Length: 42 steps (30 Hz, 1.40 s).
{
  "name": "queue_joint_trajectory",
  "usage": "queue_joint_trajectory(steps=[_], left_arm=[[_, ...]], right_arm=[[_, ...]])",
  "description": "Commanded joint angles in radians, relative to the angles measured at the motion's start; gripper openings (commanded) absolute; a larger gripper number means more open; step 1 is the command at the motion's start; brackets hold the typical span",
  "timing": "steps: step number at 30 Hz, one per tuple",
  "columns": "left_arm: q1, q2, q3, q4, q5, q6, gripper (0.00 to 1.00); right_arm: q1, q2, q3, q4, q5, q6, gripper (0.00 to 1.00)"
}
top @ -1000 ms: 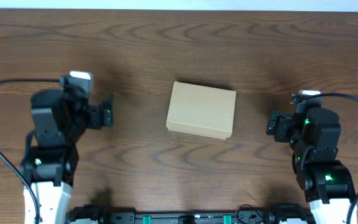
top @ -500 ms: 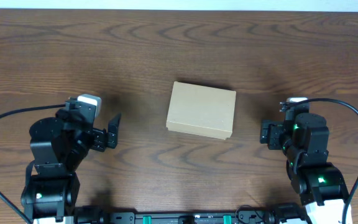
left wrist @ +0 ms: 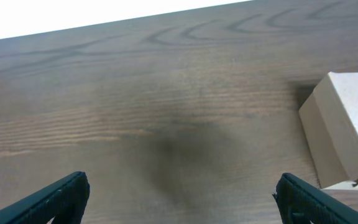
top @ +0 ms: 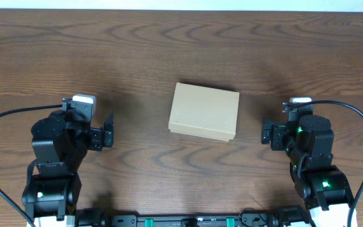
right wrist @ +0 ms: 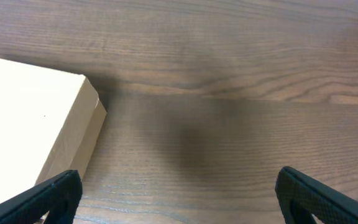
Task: Pack container
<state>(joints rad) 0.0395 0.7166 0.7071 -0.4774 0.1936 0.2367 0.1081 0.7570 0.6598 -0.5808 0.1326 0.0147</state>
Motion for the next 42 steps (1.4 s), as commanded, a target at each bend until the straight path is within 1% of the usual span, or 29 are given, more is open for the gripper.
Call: queue_joint_trajectory(steps=[1,12,17,22,25,29,33,36,42], left_arm=[[0.006,0.007,0.004,-0.027,-0.018,0.011,0.95],[0.006,0.009,0.004,-0.18,-0.018,0.011,0.95],[0.006,0.009,0.004,-0.24,-0.018,0.011,0.96],[0.006,0.009,0.004,-0.271,-0.018,0.011,0.95],[0.006,0.009,0.004,-0.273,-0.018,0.011,0.95],[0.006,0.009,0.004,-0.275,-0.018,0.011,0.95],[0.006,0.009,0.004,-0.275,-0.018,0.011,0.95],[0.006,0.009,0.004,-0.275,-0.018,0.011,0.95],[0.006,0.009,0.004,-0.275,-0.018,0.011,0.95]], right_arm=[[0.011,-0.006,-0.003,0.002,0.015,-0.008,0.99],[0.011,-0.006,-0.003,0.001,-0.013,-0.008,0.99],[0.011,-0.006,-0.003,0.0,-0.061,-0.008,0.99],[0.011,-0.006,-0.003,-0.031,-0.027,-0.012,0.99],[0.011,-0.006,-0.003,0.042,-0.039,-0.012,0.99],[0.013,-0.008,-0.004,0.171,-0.002,-0.012,0.99],[0.017,-0.021,-0.007,0.257,0.029,-0.013,0.99],[0.009,-0.085,-0.023,0.273,0.033,-0.013,0.99],[0.007,-0.332,-0.17,0.374,0.05,-0.013,0.99]])
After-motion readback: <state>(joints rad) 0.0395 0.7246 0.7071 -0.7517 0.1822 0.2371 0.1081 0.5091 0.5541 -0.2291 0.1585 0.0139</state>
